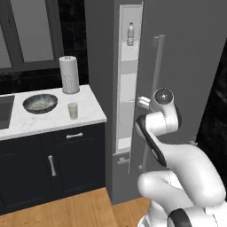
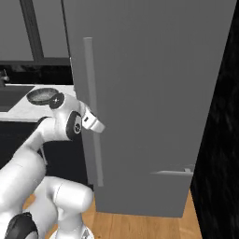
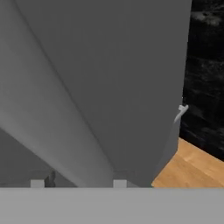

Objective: Grab a lemon wedge from the fridge and one ice cube from the ice bowl, and put them in the glass of lemonade.

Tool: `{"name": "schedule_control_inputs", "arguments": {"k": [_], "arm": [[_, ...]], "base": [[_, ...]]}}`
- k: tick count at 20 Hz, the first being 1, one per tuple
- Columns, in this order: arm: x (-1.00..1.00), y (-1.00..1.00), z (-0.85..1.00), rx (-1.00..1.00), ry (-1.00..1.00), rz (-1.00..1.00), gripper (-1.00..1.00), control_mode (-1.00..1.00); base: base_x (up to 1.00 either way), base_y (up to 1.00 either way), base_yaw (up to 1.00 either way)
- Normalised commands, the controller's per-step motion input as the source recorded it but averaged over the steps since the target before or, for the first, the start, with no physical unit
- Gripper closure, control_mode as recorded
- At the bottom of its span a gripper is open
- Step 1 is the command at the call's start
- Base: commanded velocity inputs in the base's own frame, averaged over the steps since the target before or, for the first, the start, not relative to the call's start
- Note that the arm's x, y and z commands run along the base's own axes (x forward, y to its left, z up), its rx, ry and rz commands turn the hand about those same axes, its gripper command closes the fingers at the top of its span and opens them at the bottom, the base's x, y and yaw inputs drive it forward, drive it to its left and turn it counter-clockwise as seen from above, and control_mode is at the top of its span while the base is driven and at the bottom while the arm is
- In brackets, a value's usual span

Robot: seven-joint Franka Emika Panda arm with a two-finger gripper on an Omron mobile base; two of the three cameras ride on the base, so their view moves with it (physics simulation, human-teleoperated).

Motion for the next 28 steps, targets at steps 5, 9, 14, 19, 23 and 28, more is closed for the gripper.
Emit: {"name": "schedule_control_inputs", "arguments": {"k": [5, 9, 14, 19, 23, 28], "arm": [[-0.69, -1.0, 0.0, 0.16, -0.07, -0.17, 1.0, -1.0], [-0.63, -1.0, 0.0, 0.16, -0.09, -0.2, 1.0, -1.0], [-0.51, -1.0, 0.18, 0.14, -0.06, -0.21, 1.0, -1.0], [-0.5, -0.99, 0.2, 0.14, -0.06, -0.24, 1.0, -1.0], [-0.39, -0.84, 0.24, 0.1, -0.08, -0.29, -1.0, -1.0], [-0.51, -0.49, 0.71, 0.07, -0.14, -0.17, -1.0, -1.0]], "base": [[0.0, 0.0, 0.0], [0.0, 0.0, 0.0], [0.0, 0.0, 0.0], [0.0, 0.0, 0.0], [0.0, 0.0, 0.0], [0.0, 0.0, 0.0]]}}
